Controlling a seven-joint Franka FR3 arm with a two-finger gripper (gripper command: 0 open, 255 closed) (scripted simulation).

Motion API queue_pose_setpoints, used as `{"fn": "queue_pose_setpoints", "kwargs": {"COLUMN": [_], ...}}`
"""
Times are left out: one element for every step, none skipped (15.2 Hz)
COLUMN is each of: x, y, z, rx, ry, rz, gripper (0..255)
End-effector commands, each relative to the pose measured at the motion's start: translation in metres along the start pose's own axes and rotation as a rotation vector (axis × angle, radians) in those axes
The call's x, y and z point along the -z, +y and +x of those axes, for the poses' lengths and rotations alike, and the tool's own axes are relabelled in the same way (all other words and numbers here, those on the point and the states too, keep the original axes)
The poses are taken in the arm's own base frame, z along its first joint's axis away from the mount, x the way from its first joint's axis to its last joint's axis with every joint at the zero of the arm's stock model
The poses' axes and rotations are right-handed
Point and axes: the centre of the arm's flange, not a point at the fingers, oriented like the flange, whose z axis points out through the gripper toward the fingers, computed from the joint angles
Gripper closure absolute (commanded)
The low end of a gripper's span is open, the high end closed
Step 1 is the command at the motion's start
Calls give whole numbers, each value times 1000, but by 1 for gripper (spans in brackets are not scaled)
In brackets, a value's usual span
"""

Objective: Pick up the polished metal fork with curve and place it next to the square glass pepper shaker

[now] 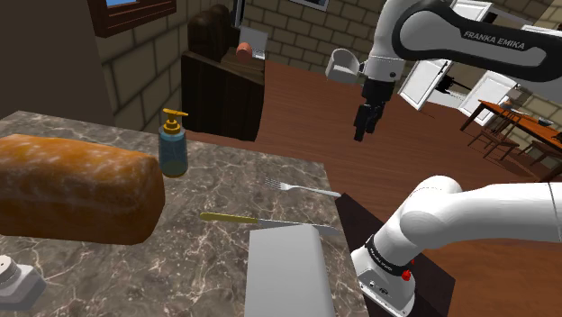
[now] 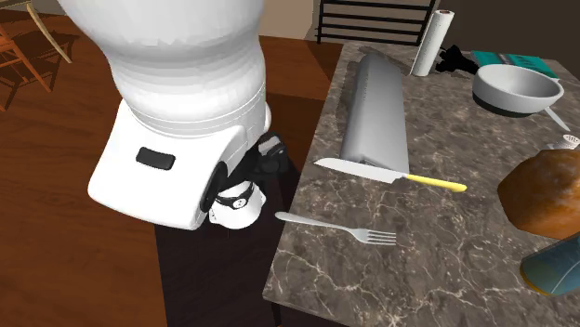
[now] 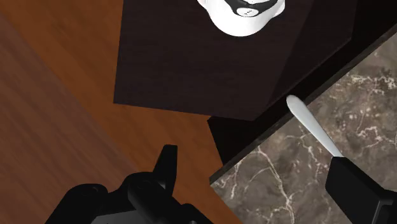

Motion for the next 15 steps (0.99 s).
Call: {"fn": "queue_pose_setpoints", "kwargs": {"x": [0, -6, -12, -18, -24, -30, -35, -41, -47, -53, -58, -64, -70, -76, -81], "y": [0, -10, -20, -30, -40, -50, -60, -70, -81, -91, -102, -113, -124, -134, -145], "z": [0, 5, 10, 15, 19, 23, 27, 31, 35, 38, 41, 44, 47, 50, 52], "rx": [0, 29, 57, 86, 115, 143, 172, 200, 229, 258, 286, 315, 344, 372, 401], "ry": [0, 14, 28, 42, 56, 70, 84, 98, 112, 126, 140, 154, 168, 182, 196], "rz": [0, -3, -6, -9, -12, -15, -18, -21, -25, -28, -31, -34, -37, -40, -43], "gripper": [0, 0, 0, 0, 0, 0, 0, 0, 0, 0, 0, 0, 0, 0, 0]}}
